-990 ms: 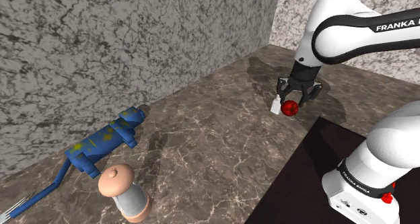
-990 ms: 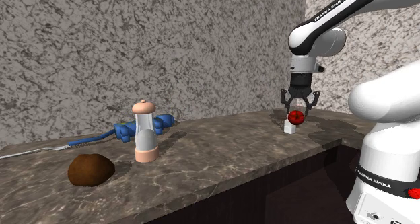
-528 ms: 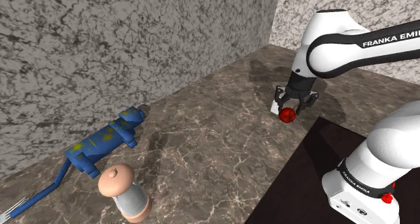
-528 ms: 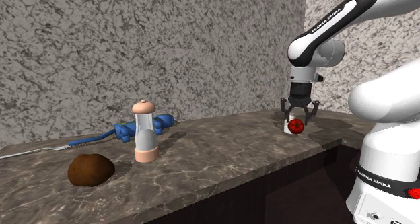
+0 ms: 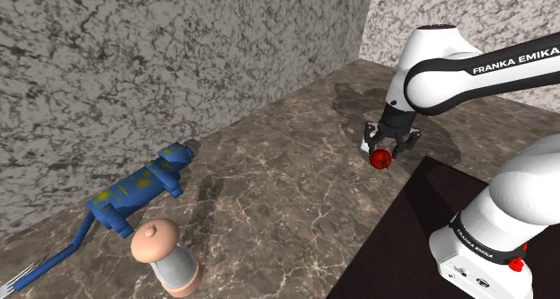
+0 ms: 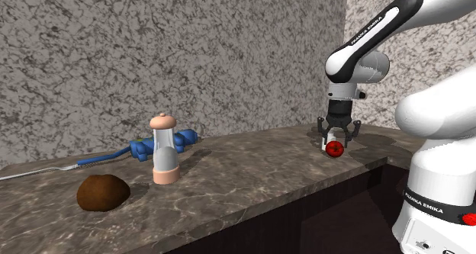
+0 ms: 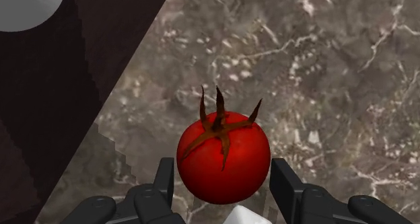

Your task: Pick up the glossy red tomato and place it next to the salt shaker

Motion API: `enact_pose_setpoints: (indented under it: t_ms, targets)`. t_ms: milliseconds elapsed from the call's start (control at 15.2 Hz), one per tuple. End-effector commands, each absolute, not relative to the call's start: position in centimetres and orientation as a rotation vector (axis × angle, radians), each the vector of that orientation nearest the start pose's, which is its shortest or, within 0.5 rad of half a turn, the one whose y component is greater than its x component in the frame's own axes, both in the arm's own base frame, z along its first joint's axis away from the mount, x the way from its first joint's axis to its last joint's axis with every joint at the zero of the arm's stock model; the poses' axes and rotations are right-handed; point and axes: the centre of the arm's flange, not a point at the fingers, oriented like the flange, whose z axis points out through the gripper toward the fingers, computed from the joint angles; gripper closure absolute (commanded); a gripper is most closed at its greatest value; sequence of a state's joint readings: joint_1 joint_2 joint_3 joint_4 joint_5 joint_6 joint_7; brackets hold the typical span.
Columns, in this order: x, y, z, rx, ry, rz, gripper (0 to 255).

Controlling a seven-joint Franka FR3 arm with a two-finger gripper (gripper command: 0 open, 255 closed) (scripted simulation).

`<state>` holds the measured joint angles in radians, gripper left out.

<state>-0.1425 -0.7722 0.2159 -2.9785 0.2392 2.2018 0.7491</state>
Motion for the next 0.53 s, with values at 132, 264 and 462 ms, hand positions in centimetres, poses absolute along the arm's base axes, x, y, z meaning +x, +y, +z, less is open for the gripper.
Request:
enact_pose_setpoints:
  t_ms: [132, 264, 462]
  targets:
    - [28.48, 1.38, 34.40, -2.809, 1.321, 0.032, 0]
    - [28.48, 1.38, 34.40, -2.809, 1.321, 0.032, 0]
    - [28.48, 1.38, 34.40, -2.809, 1.321, 0.032, 0]
